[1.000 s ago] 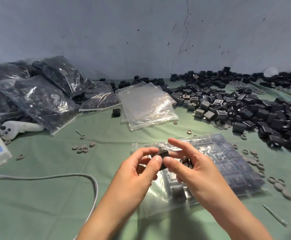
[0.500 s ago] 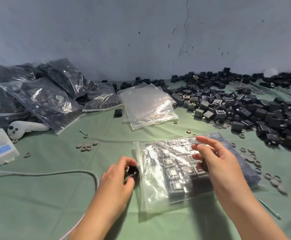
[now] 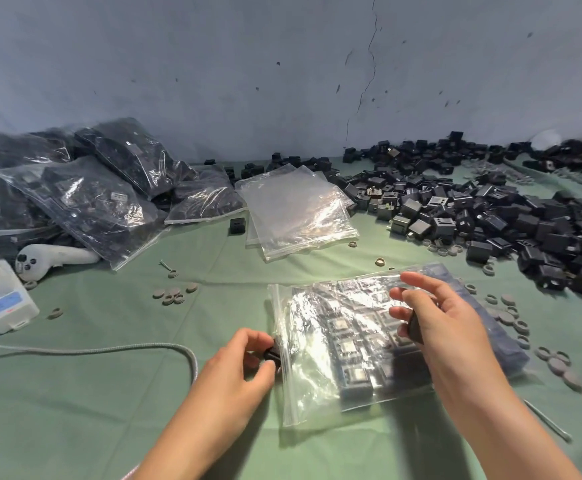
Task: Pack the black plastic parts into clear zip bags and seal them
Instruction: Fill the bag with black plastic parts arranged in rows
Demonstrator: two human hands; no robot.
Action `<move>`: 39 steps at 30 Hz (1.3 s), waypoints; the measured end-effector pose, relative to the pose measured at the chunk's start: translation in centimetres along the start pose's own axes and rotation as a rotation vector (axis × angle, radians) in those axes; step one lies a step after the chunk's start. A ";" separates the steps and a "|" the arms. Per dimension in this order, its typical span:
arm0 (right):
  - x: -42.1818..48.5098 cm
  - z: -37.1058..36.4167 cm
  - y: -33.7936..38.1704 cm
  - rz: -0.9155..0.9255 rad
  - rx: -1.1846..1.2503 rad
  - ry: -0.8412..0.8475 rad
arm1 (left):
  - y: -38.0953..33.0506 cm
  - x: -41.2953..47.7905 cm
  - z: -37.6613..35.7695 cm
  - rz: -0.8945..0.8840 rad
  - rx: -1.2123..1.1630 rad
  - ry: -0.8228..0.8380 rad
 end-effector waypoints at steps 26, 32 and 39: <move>1.0 -0.7 0.5 -0.148 0.137 -0.008 | -0.8 2.2 -3.2 0.434 -0.970 0.054; 0.8 -1.7 0.0 -0.272 0.417 0.059 | -0.5 2.7 -2.7 0.386 -0.842 0.007; -0.5 -4.3 0.5 -0.156 0.283 0.314 | -3.9 1.5 1.1 -0.084 -0.437 -0.356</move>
Point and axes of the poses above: each hand's wrist, its own x-axis towards the middle knuckle, its own z-axis out of the back of the hand, y = z × x, the point moved 7 cm from there along x, towards the middle knuckle, and after that the axes turned 2 degrees about y, right-handed, at the moved point
